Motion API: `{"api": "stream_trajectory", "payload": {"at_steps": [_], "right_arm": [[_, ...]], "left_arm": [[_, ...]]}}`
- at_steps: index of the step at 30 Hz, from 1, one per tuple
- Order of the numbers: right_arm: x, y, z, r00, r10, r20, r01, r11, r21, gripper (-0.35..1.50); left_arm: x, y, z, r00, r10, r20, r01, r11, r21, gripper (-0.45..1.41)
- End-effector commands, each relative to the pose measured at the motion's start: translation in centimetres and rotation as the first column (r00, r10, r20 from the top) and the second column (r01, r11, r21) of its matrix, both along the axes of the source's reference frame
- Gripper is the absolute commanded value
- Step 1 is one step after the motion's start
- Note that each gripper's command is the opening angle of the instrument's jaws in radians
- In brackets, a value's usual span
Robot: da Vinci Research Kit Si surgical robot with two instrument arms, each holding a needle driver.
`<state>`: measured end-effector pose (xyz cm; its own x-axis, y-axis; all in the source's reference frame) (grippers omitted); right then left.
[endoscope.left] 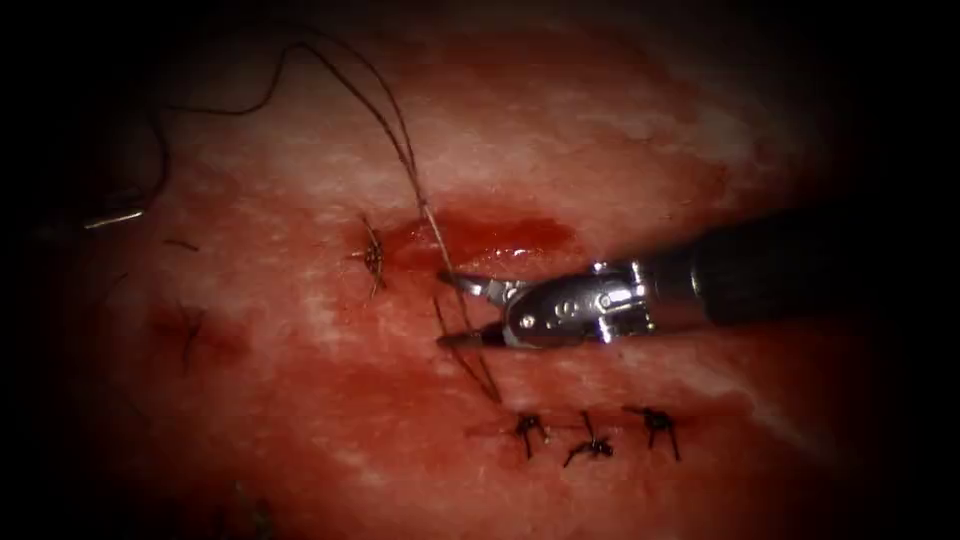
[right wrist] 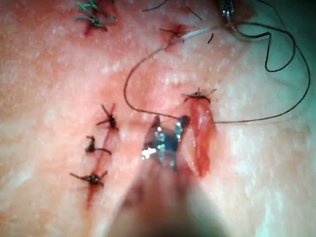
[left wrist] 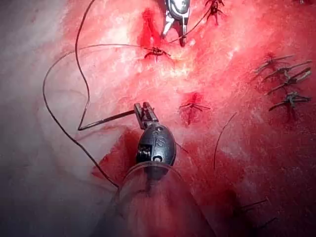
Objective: Wound Closure
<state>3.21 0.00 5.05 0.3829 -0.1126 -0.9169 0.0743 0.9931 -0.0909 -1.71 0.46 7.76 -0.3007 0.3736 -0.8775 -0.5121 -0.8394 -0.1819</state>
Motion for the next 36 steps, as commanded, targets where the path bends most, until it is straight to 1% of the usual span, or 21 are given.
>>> {"api": "stream_trajectory", "payload": {"at_steps": [1,6,8,9,10,11,13,15,19,20,22,23,24,25,27,29,32,33,34,35,36], "right_arm": [[0.09,-0.09,0.05,1.000,-0.001,-0.001,0.001,1.000,0.001,1.16],[0.17,-0.13,0.05,1.000,0.004,0.002,-0.004,1.000,-0.002,1.16],[0.20,-0.14,0.04,1.000,-0.001,0.000,0.001,1.000,0.000,1.08],[0.20,-0.15,0.03,1.000,-0.006,-0.004,0.006,1.000,0.002,0.98],[0.20,-0.16,0.03,1.000,-0.016,-0.010,0.016,1.000,0.006,0.79],[0.18,-0.17,0.02,0.997,-0.074,-0.004,0.074,0.997,0.028,-0.35],[0.15,-0.19,0.01,0.995,-0.095,-0.004,0.096,0.995,0.036,-0.35],[0.10,-0.21,-0.02,0.994,-0.113,-0.011,0.113,0.993,0.032,-0.35],[0.12,-0.36,-0.31,0.990,-0.142,0.006,0.141,0.989,0.047,-0.35],[0.13,-0.44,-0.52,0.989,-0.149,0.025,0.147,0.988,0.052,-0.35],[0.13,-0.53,-0.76,0.985,-0.170,0.035,0.169,0.985,0.034,-0.35],[0.15,-0.61,-0.99,0.980,-0.194,0.040,0.193,0.981,0.029,-0.35],[0.15,-0.61,-0.99,0.980,-0.194,0.040,0.193,0.981,0.029,-0.35],[0.21,-0.73,-1.36,0.973,-0.227,0.032,0.226,0.974,0.018,-0.35],[0.27,-0.81,-1.71,0.964,-0.264,0.018,0.264,0.964,0.024,-0.35],[0.30,-0.84,-1.90,0.959,-0.285,0.003,0.284,0.958,0.031,-0.35],[0.32,-0.83,-2.03,0.959,-0.284,-0.005,0.284,0.958,0.025,-0.35],[0.30,-0.77,-2.02,0.969,-0.246,0.008,0.246,0.969,0.012,0.14],[0.25,-0.69,-1.95,0.982,-0.187,0.032,0.187,0.982,-0.009,0.91],[0.18,-0.59,-1.84,0.988,-0.149,0.048,0.151,0.988,-0.020,1.11],[0.16,-0.56,-1.81,0.989,-0.141,0.051,0.142,0.990,-0.023,1.14]], "left_arm": [[-0.04,-0.09,0.06,1.000,0.002,0.001,-0.002,1.000,0.003,-0.45],[-0.05,-0.09,0.06,1.000,0.001,0.001,-0.001,1.000,0.003,-0.45],[-0.05,-0.09,0.05,1.000,0.001,0.001,-0.001,1.000,0.003,-0.45],[-0.05,-0.09,0.05,1.000,0.001,0.001,-0.001,1.000,0.003,-0.45],[-0.05,-0.09,0.05,1.000,0.001,0.001,-0.001,1.000,0.003,-0.45],[-0.05,-0.09,0.05,1.000,0.001,0.001,-0.001,1.000,0.003,-0.45],[-0.05,-0.09,0.05,1.000,0.001,0.001,-0.001,1.000,0.003,-0.45],[-0.04,-0.09,0.05,1.000,0.001,0.001,-0.001,1.000,0.004,-0.45],[-0.03,-0.09,0.05,1.000,0.003,0.001,-0.003,1.000,0.003,-0.45],[-0.02,-0.09,0.06,1.000,0.004,0.002,-0.004,1.000,0.003,-0.45],[-0.01,-0.09,0.06,1.000,0.004,0.003,-0.004,1.000,0.003,-0.45],[0.00,-0.09,0.06,1.000,0.002,0.005,-0.002,1.000,0.008,-0.45],[0.00,-0.09,0.06,1.000,0.002,0.005,-0.002,1.000,0.008,-0.45],[0.00,-0.09,0.06,1.000,0.002,0.005,-0.002,1.000,0.008,-0.45],[0.00,-0.09,0.07,1.000,0.002,0.005,-0.002,1.000,0.007,-0.45],[0.00,-0.10,0.07,1.000,0.002,0.005,-0.002,1.000,0.007,-0.45],[0.00,-0.10,0.07,1.000,0.002,0.005,-0.002,1.000,0.007,-0.45],[0.00,-0.10,0.07,1.000,-0.001,0.007,0.001,1.000,0.012,-0.45],[0.00,-0.10,0.07,1.000,-0.001,0.007,0.001,1.000,0.012,-0.45],[0.00,-0.10,0.07,1.000,-0.001,0.007,0.001,1.000,0.012,-0.45],[0.00,-0.10,0.07,1.000,-0.001,0.007,0.000,1.000,0.012,-0.45]]}}
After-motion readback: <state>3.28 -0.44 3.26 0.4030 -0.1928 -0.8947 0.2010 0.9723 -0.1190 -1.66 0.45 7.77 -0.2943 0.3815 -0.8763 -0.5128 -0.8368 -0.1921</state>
